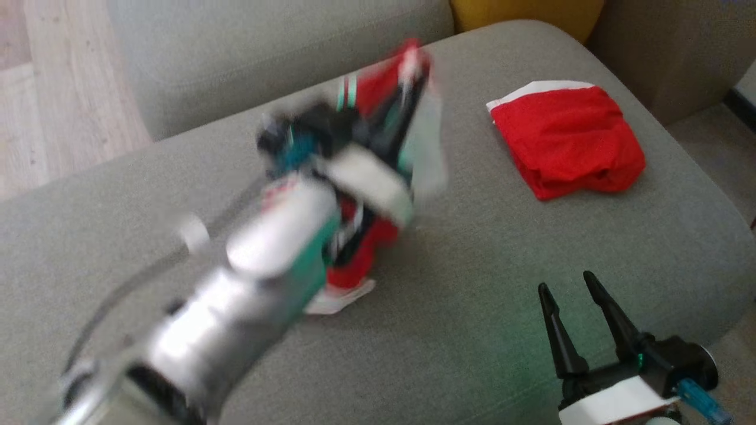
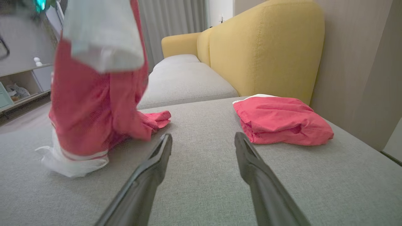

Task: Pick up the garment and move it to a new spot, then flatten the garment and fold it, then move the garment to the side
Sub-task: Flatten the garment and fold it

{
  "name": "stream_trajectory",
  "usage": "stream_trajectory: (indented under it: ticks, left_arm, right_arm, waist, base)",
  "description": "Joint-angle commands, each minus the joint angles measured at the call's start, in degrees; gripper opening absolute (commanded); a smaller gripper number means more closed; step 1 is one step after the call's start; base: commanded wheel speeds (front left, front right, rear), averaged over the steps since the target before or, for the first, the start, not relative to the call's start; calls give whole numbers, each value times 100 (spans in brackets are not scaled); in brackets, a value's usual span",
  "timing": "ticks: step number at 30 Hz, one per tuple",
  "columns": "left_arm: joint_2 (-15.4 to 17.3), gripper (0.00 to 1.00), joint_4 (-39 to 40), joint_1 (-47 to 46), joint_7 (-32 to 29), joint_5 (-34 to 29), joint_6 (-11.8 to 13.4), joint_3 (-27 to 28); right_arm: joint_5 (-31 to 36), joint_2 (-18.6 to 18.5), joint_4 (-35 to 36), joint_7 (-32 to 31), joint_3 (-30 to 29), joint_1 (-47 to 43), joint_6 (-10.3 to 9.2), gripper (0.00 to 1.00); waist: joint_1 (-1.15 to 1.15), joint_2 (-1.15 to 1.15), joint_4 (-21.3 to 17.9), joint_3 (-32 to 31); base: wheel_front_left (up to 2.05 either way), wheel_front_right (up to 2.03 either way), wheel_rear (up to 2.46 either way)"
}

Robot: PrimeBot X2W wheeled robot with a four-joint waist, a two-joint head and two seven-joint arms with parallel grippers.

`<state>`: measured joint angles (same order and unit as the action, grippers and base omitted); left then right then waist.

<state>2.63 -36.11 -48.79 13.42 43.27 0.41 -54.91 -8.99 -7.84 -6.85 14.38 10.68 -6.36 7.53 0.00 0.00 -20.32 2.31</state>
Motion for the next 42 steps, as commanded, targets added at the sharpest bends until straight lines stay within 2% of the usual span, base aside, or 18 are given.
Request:
stream_trajectory:
  ticks: [1, 6, 10, 13, 17, 21, 24, 28, 29, 30, 31, 34, 37, 40, 42]
  left_arm:
    - [25, 0, 204, -787, 106, 22, -29, 362]
    - [118, 0, 42, -1833, 152, -36, 20, 1096]
    - [336, 0, 129, -1853, 155, -107, 83, 1683]
    - [513, 0, 202, -1251, 156, -89, 96, 1894]
    - [739, 0, 228, 141, 157, 117, 132, 2030]
    - [997, 0, 54, 1352, 157, 364, 61, 2211]
    - [1096, 0, -208, 1762, 157, 407, -12, 2459]
    - [933, 0, -405, 1824, 157, 286, -294, 2903]
    - [933, 0, -405, 1824, 157, 286, -294, 2903]
    - [889, 36, -459, 1817, 157, 242, -342, 2958]
    - [876, 100, -484, 1793, 157, 116, -344, 3002]
    - [808, 100, -369, 1860, 157, -369, -275, 3170]
    - [752, 100, 112, 2229, 157, -1066, 35, 3432]
    - [563, 100, 785, 2888, 158, -1627, 339, 3785]
    - [412, 100, 1204, 3414, 158, -1889, 429, 3979]
  right_arm:
    - [20, -17, 152, 62, 126, 69, -4, 100]
    - [24, -1, 174, 62, 58, -64, -4, 100]
    - [40, 37, 204, 62, -21, -182, -4, 100]
    - [55, 85, 237, 62, -83, -253, -4, 100]
    - [82, 129, 275, 62, -162, -336, -4, 100]
    - [100, 57, 291, 62, -99, -335, -4, 100]
    - [89, -37, 288, 62, -17, -247, -4, 100]
    - [54, -150, 263, 62, 6, -137, -4, 100]
    - [54, -150, 263, 62, 6, -137, -4, 100]
    - [45, -160, 258, 62, 19, -117, -4, 100]
    - [40, -162, 253, 62, 24, -102, -4, 100]
    - [39, -136, 231, 62, 4, -96, -4, 100]
    - [38, -85, 219, 62, -46, -151, -4, 100]
    - [53, -28, 233, 62, -136, -233, -4, 100]
    - [64, 10, 245, 62, -187, -284, -4, 100]
  waist:
    - [0, 0, 8, -122]
    - [0, 0, 219, -380]
    - [0, 0, 500, -541]
    - [0, 0, 753, -594]
    - [0, 0, 1089, -580]
    - [0, 0, 1307, -428]
    - [0, 0, 1388, -278]
    - [0, 0, 1507, -71]
    - [0, 0, 1507, -71]
    - [0, 0, 1523, -48]
    - [0, 0, 1540, -32]
    - [0, 0, 1601, -46]
    - [0, 0, 1672, -118]
    - [0, 0, 1778, -178]
    - [0, 0, 1844, -213]
  base:
    - [0, 0, 0]
    - [0, 0, 0]
    - [0, 0, 0]
    - [0, 0, 0]
    - [0, 0, 0]
    - [0, 0, 0]
    - [0, 0, 0]
    - [0, 0, 0]
    - [0, 0, 0]
    - [0, 0, 0]
    - [0, 0, 0]
    - [0, 0, 0]
    - [0, 0, 0]
    - [0, 0, 0]
    - [0, 0, 0]
